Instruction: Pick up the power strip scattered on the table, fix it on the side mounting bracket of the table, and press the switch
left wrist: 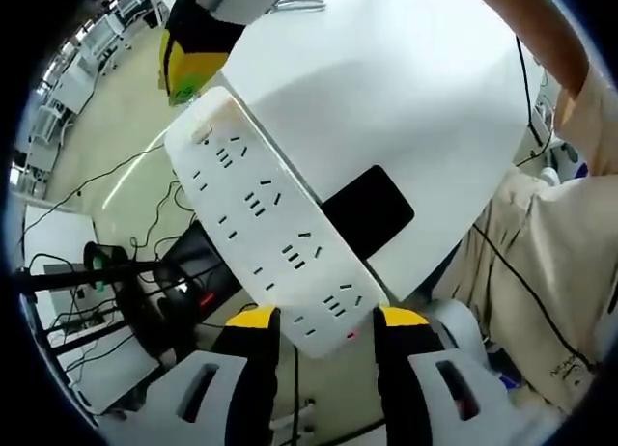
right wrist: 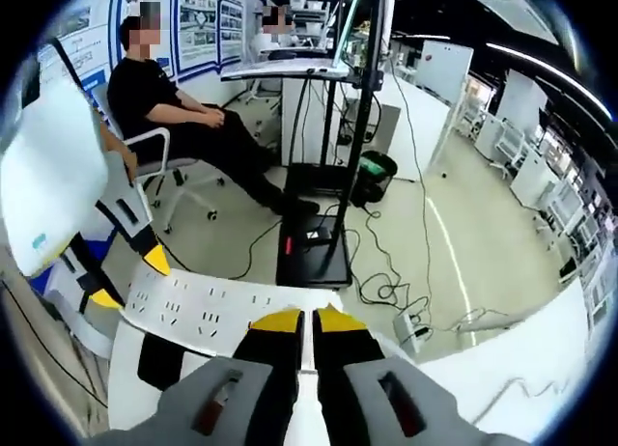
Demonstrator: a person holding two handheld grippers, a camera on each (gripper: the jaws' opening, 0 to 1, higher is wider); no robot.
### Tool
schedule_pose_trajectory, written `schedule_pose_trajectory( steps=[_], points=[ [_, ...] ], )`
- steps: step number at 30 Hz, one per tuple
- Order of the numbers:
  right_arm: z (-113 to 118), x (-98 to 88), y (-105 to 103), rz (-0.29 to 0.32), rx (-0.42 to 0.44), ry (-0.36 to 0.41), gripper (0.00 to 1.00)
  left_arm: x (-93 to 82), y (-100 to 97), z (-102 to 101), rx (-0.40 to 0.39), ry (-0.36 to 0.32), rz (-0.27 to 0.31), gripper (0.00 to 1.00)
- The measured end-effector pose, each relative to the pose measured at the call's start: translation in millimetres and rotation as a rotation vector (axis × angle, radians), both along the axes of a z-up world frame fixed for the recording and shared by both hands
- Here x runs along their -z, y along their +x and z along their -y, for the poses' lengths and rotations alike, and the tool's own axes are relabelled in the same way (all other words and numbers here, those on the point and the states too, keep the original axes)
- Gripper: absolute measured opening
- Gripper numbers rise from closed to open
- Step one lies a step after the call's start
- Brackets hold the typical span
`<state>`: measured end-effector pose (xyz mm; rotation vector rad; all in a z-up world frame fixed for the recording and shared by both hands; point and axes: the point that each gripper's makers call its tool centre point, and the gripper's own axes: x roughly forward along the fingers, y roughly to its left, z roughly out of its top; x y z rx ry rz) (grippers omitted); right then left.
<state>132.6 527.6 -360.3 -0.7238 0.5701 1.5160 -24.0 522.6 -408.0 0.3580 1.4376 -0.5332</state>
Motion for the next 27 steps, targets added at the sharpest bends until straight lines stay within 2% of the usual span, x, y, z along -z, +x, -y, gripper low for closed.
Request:
schedule_pose_trajectory(
  steps=[5,8,16,20,27],
  points=[
    [14.8,-15.4,8.5,-0.002,0.049,0.068,0.08,-0.2,-0.3,0.0,-0.003,0.004,-0.004,0.43],
    [25.7,-28.2,15.8,0.015,0.083,0.109,0.13,-0.4,-0.6,0.0,-0.005,0.002,-0.002,0.43],
    [51.7,-67.3,28.3,0.057,0.147,0.212,0.17,-0.5,-0.9,0.1,-0.008,0.008,-0.008,0.43],
    [69.5,-76.7,28.6,0.097,0.147,0.221,0.22,-0.7,-1.0,0.3,-0.012,0.008,-0.008,0.43],
    [97.4,-96.7,42.5,0.128,0.172,0.263,0.26,-0.8,-1.4,0.7,-0.012,0.014,-0.012,0.43]
  ],
)
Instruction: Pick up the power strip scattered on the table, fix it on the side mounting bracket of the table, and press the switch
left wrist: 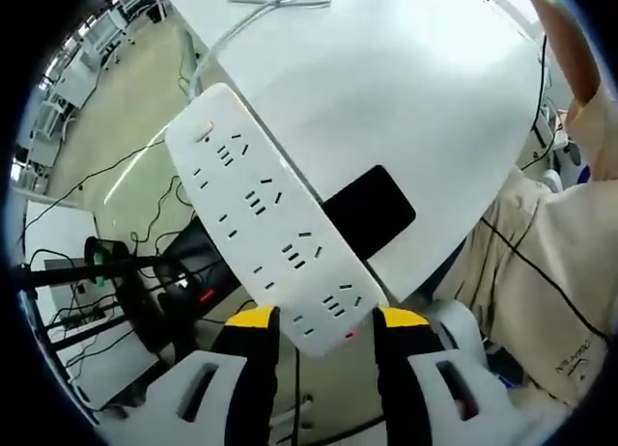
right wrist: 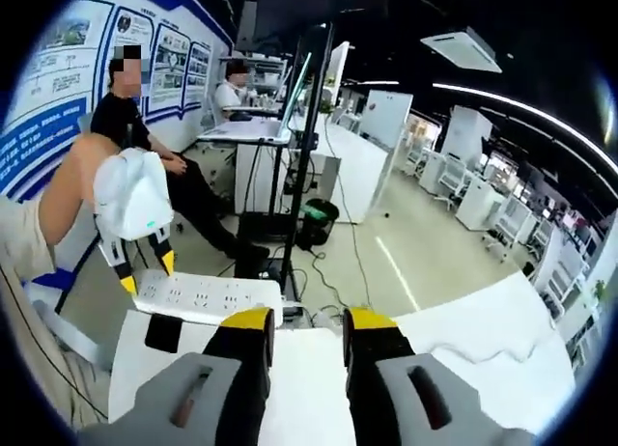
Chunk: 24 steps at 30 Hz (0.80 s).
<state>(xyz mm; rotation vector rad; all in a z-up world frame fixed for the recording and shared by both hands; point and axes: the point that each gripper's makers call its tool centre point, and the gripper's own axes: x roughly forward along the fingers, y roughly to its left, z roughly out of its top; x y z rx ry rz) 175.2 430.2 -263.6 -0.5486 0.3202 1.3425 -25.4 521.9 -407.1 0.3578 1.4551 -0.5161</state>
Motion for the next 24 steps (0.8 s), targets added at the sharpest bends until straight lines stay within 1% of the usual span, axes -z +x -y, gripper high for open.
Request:
schedule_pose_trajectory(
  steps=[2,6,8,12,18,20,21,24],
  points=[
    [10.6,-6.1,1.0,0.007,0.012,0.02,0.27,-0.2,-0.2,0.0,-0.002,-0.002,0.002,0.43],
    [31.8,-15.5,-0.5,-0.009,0.013,0.063,0.29,-0.9,-2.9,3.1,-0.006,-0.008,0.014,0.43],
    [42.5,-19.1,-0.1,-0.011,0.024,0.082,0.3,-0.9,-0.5,1.5,-0.006,-0.011,0.016,0.43],
    [62.4,-26.5,1.4,0.002,0.05,0.102,0.31,-0.8,3.8,-1.1,-0.009,-0.006,0.011,0.43],
    [91.9,-43.2,6.4,0.03,0.085,0.143,0.34,-0.6,6.6,-3.6,-0.004,0.003,0.001,0.43],
    [103.8,-47.1,4.3,0.039,0.097,0.16,0.34,-0.6,7.3,-4.2,-0.003,0.003,0.003,0.43],
    [105.8,-47.8,4.2,0.041,0.099,0.162,0.35,-0.6,7.3,-4.3,-0.003,0.003,0.003,0.43],
    [130.5,-54.2,6.3,0.06,0.128,0.185,0.36,-1.0,7.6,-5.5,-0.005,-0.004,0.012,0.43]
  ],
)
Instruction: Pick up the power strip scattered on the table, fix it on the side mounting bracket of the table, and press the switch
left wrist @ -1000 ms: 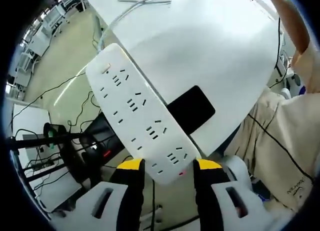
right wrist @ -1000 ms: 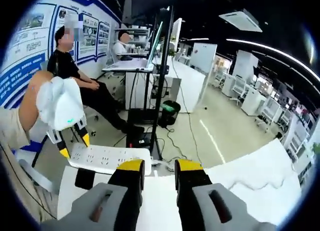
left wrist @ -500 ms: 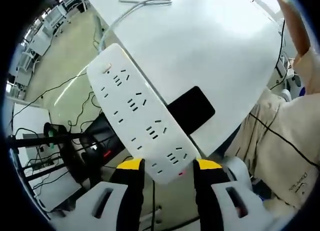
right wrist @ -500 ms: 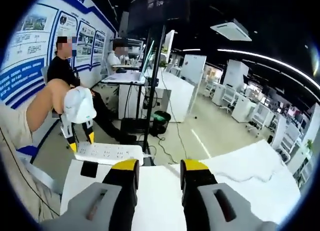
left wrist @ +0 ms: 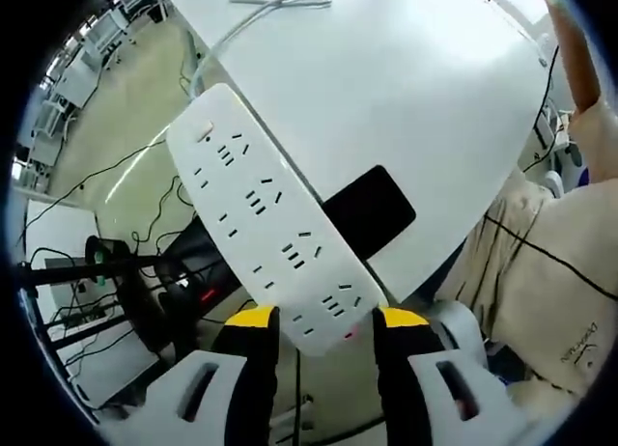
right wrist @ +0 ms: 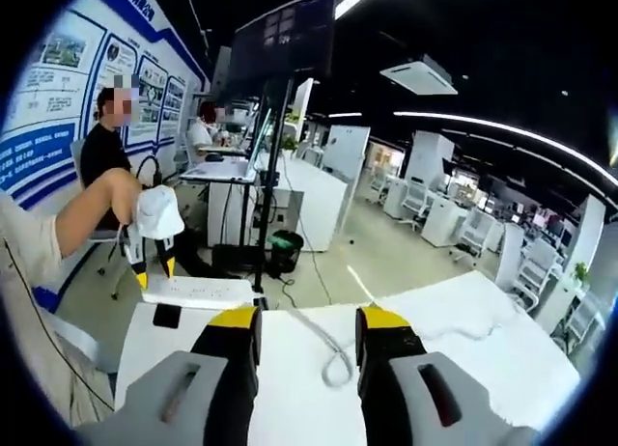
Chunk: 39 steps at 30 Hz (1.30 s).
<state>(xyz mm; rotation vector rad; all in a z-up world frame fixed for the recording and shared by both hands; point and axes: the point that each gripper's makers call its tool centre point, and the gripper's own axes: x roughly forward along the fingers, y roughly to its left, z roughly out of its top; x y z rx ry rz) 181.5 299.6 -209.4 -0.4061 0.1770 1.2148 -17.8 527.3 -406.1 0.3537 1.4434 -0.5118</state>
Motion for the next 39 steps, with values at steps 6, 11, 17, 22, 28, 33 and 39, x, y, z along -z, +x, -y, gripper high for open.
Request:
schedule_pose_trajectory(
  steps=[6,11,17,22,28,33,39],
  points=[
    [35.4,-4.5,6.0,0.017,0.051,0.016,0.38,-1.0,-0.7,-1.4,-0.005,-0.043,0.061,0.43],
    [63.2,-11.5,8.8,0.029,0.092,0.042,0.39,-0.5,-0.1,-0.9,-0.01,-0.043,0.063,0.43],
    [93.1,-19.2,8.7,0.043,0.133,0.079,0.39,-0.8,-2.4,-0.7,-0.008,-0.055,0.08,0.43],
    [122.2,-21.7,5.2,0.057,0.168,0.103,0.39,-1.9,-4.9,5.2,0.052,-0.084,0.122,0.39],
    [150.8,-13.3,7.5,0.047,0.212,0.112,0.4,-2.8,-8.3,8.3,0.043,-0.096,0.141,0.34],
    [174.3,-10.3,6.6,0.041,0.245,0.126,0.4,-3.2,-5.4,1.1,-0.009,-0.099,0.185,0.42],
    [203.7,-9.6,2.3,0.038,0.288,0.152,0.4,-4.1,-4.9,-1.0,-0.023,-0.117,0.228,0.45]
  ],
)
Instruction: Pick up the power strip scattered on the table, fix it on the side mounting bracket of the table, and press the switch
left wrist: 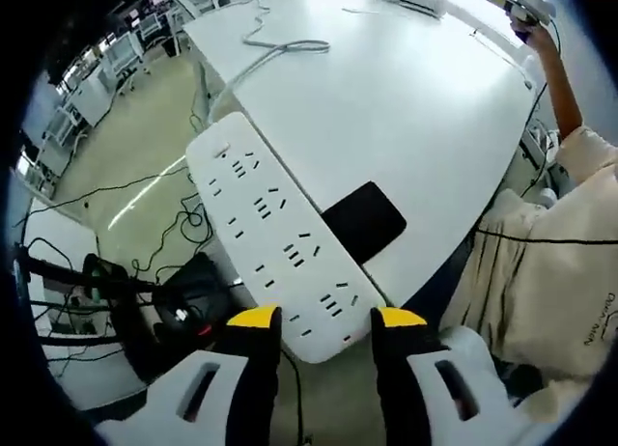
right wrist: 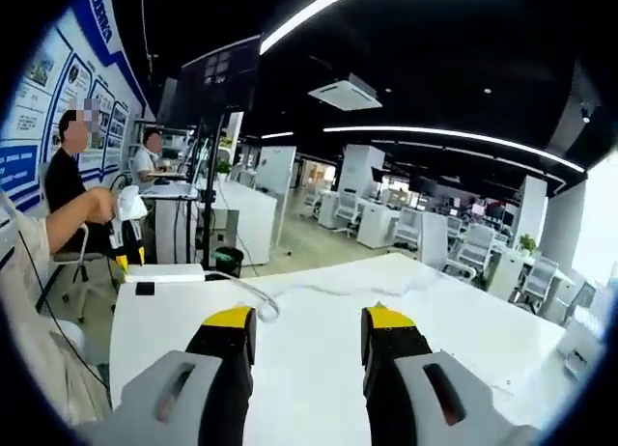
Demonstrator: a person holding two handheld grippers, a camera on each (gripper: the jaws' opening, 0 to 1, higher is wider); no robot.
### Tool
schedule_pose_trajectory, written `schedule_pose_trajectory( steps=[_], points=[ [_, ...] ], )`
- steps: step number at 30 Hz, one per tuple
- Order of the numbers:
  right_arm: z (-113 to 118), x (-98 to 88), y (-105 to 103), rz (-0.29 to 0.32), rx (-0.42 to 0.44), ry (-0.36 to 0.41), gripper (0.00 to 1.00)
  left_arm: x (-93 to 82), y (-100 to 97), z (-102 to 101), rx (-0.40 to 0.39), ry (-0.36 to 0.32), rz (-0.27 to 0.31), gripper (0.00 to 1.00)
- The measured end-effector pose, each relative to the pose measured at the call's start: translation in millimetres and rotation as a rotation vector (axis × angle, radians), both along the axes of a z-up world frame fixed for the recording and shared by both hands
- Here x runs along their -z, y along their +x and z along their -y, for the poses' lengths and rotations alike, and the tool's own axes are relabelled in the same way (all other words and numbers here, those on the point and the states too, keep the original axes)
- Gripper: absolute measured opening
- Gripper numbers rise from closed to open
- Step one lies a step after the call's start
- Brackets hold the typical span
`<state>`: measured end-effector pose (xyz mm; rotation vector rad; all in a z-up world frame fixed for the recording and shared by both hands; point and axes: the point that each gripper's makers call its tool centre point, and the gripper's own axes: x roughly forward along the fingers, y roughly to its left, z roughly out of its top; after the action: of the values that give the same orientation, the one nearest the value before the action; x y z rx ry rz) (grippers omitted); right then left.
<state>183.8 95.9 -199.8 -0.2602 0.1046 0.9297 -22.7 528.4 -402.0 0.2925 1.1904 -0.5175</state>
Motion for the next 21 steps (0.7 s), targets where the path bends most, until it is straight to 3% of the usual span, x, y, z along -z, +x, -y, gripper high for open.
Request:
schedule_pose_trajectory(
  steps=[7,16,21],
  points=[
    [26.8,1.7,-0.4,-0.011,0.045,0.041,0.4,-1.7,-0.5,0.3,0.001,-0.01,0.057,0.45],
    [51.9,15.4,-1.2,-0.036,0.09,0.077,0.39,-4.5,-4.0,-2.3,-0.002,-0.009,0.115,0.56],
    [63.8,33.9,1.2,-0.07,0.121,0.086,0.39,-15.6,4.1,0.1,-0.014,-0.042,0.209,0.58]
  ],
)
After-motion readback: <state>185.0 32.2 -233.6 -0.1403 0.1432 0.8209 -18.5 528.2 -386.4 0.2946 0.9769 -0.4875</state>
